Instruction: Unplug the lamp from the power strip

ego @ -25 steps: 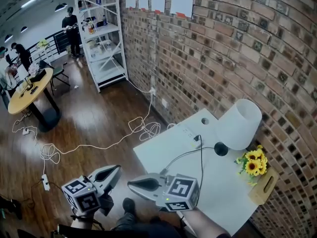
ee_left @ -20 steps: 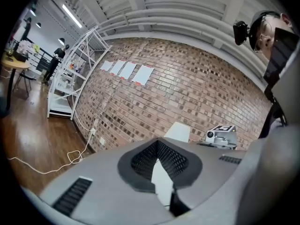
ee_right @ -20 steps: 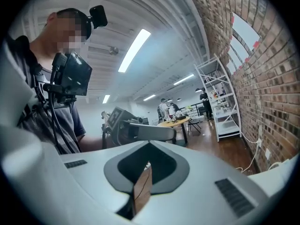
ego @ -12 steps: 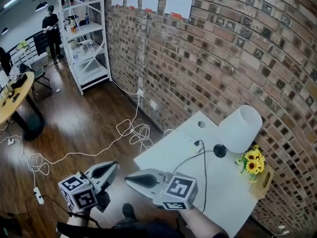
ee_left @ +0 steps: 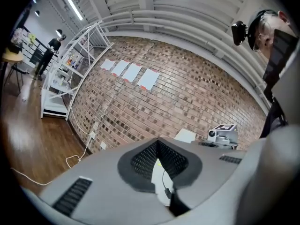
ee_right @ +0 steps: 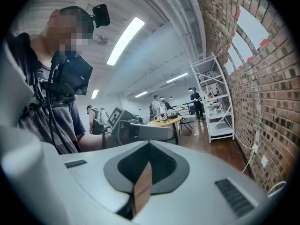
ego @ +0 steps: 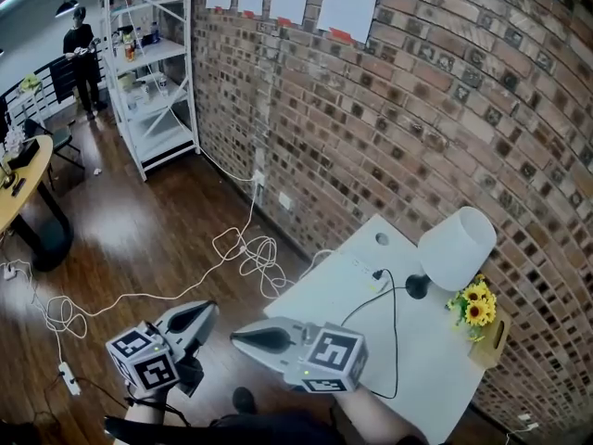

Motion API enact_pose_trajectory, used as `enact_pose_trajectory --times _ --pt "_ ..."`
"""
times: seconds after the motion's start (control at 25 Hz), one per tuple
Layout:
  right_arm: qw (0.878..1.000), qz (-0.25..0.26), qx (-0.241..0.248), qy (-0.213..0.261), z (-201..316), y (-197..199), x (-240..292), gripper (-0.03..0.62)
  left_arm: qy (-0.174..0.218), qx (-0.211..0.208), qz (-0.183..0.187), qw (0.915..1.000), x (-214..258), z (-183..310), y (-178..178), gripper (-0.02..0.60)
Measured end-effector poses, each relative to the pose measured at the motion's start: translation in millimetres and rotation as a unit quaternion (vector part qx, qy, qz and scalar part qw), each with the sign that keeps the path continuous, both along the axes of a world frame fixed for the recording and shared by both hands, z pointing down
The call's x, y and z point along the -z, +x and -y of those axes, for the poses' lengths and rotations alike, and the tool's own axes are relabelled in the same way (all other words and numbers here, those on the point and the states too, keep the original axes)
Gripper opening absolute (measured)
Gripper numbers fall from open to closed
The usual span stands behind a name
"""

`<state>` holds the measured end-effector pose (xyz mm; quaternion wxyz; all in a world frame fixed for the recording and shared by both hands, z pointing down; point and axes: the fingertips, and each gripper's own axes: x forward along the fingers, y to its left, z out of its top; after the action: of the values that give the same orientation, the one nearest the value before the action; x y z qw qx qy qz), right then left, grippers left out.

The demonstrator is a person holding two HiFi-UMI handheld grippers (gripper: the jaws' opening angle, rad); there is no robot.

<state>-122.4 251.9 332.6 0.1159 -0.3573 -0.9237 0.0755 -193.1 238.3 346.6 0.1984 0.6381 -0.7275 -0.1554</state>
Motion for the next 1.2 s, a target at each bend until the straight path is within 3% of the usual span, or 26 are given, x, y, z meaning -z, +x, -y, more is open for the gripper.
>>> enact_pose_trajectory --times 0.2,0.44,0.6,0.92,1.2 --pt "1.000 -0.013 -0.015 0.010 -9 -18 -4 -0.011 0.012 -0.008 -0.013 0.9998 -3 -16 -19 0.018" --pt "1.000 -0.007 -0.012 -0.003 -28 -39 0 -0.011 -0.002 -0.007 -0.011 0.9999 -13 -25 -41 0.018" --pt "1.000 -0.008 -0.022 0.005 -29 -45 5 -0.011 0.008 -0.035 -0.016 0.9992 -12 -10 -43 0.018" --pt "0.992 -0.017 -0.122 0.015 29 -29 -2 -0.011 0.006 -0.111 -0.010 0.9938 -13 47 -20 0.018" --pt "0.987 -0.020 -0.158 0.003 67 -18 -11 -0.011 -0.017 -0.141 0.000 0.9898 -17 81 -7 0.018"
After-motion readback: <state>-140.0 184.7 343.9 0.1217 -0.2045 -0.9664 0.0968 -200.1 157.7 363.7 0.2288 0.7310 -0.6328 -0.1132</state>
